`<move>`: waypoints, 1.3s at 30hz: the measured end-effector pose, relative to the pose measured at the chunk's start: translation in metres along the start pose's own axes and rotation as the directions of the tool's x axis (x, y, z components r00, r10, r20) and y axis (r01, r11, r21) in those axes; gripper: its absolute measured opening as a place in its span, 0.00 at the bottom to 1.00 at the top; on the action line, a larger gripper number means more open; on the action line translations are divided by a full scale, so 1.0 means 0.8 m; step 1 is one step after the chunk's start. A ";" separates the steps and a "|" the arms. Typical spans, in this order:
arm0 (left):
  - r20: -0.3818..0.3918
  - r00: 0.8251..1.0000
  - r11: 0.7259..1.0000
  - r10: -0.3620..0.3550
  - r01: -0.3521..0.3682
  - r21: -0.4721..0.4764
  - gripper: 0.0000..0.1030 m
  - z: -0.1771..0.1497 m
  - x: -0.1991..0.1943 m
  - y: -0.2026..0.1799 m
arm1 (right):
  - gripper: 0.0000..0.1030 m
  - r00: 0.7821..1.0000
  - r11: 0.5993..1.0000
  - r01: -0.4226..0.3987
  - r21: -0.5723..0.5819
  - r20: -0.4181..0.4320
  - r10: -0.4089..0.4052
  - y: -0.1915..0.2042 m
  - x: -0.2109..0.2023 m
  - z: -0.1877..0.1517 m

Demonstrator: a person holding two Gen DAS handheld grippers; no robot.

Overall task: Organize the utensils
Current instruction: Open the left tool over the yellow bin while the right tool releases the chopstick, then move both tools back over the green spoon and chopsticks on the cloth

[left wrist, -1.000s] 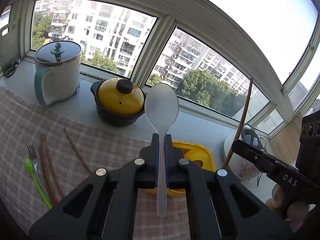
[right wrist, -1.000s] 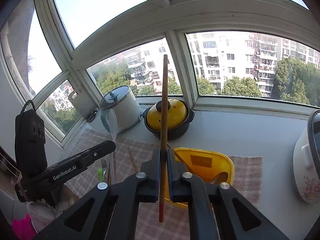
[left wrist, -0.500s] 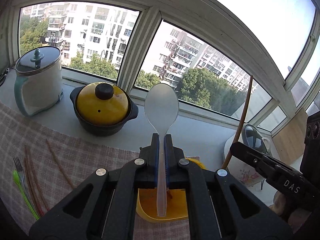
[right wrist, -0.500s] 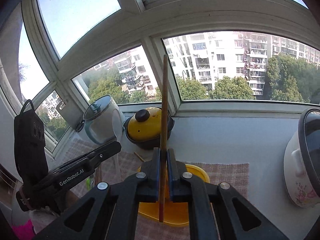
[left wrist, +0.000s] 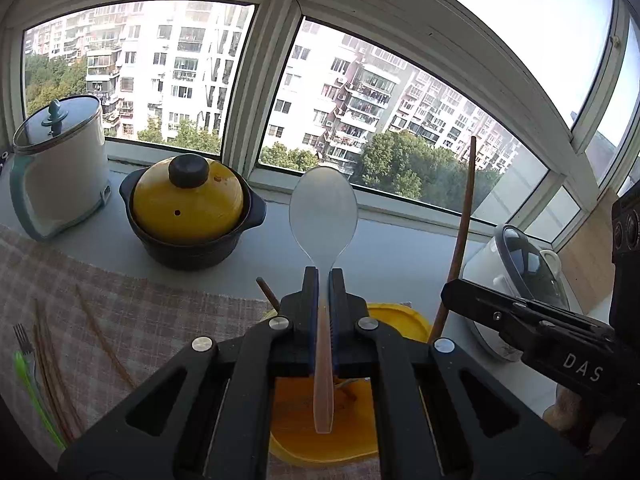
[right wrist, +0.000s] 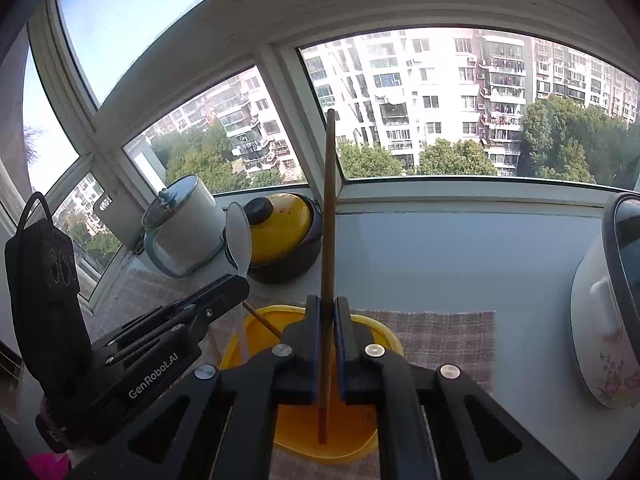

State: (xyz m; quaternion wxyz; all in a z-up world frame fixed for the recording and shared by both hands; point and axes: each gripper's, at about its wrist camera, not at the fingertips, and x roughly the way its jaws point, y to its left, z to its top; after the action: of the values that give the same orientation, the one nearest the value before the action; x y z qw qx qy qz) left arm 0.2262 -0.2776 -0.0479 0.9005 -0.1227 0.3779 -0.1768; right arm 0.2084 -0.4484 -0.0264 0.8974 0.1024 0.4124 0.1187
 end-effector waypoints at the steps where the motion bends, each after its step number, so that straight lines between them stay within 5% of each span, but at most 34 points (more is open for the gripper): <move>1: -0.007 1.000 1.000 0.001 -0.001 -0.001 0.02 -0.002 0.001 0.001 | 0.04 1.000 1.000 0.001 0.003 -0.003 -0.001 -0.001 0.001 -0.002; 13: -0.056 0.998 1.000 -0.003 0.002 -0.018 0.02 -0.012 -0.006 0.013 | 0.10 0.999 1.000 0.009 0.005 -0.037 -0.009 -0.002 0.011 -0.019; 17: -0.063 0.998 1.000 -0.003 0.002 -0.016 0.02 -0.013 -0.011 0.013 | 0.32 0.999 1.000 0.023 0.004 -0.026 -0.023 0.001 0.006 -0.023; 21: -0.057 0.998 1.000 0.005 -0.006 -0.016 0.03 -0.016 -0.022 0.016 | 0.34 0.999 0.999 0.047 -0.002 -0.010 -0.047 0.004 -0.002 -0.026; 31: -0.041 0.999 1.000 0.010 -0.011 -0.017 0.03 -0.023 -0.059 0.035 | 0.64 0.996 0.997 0.082 0.003 0.042 -0.082 0.017 -0.025 -0.033; 32: -0.039 0.999 1.000 0.011 -0.012 -0.013 0.06 -0.024 -0.063 0.037 | 0.65 0.995 0.996 0.085 -0.002 0.050 -0.085 0.020 -0.028 -0.035; 34: -0.032 0.999 1.000 0.014 -0.014 -0.009 0.31 -0.027 -0.075 0.044 | 0.73 0.994 0.996 0.091 -0.015 0.068 -0.089 0.027 -0.034 -0.038; 36: -0.015 1.000 1.000 0.025 -0.026 -0.010 0.43 -0.030 -0.086 0.052 | 0.80 0.992 0.995 0.094 -0.028 0.087 -0.091 0.034 -0.040 -0.042; 39: -0.002 0.998 0.998 0.065 -0.065 -0.011 0.43 -0.034 -0.103 0.071 | 0.85 0.991 0.996 0.081 -0.037 0.112 -0.076 0.046 -0.046 -0.045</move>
State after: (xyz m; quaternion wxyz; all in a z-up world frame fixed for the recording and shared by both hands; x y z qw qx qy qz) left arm 0.1654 -0.1945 -0.0339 0.9048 -0.1151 0.3833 -0.1454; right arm 0.1532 -0.4213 -0.0128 0.9247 0.0740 0.3635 0.0859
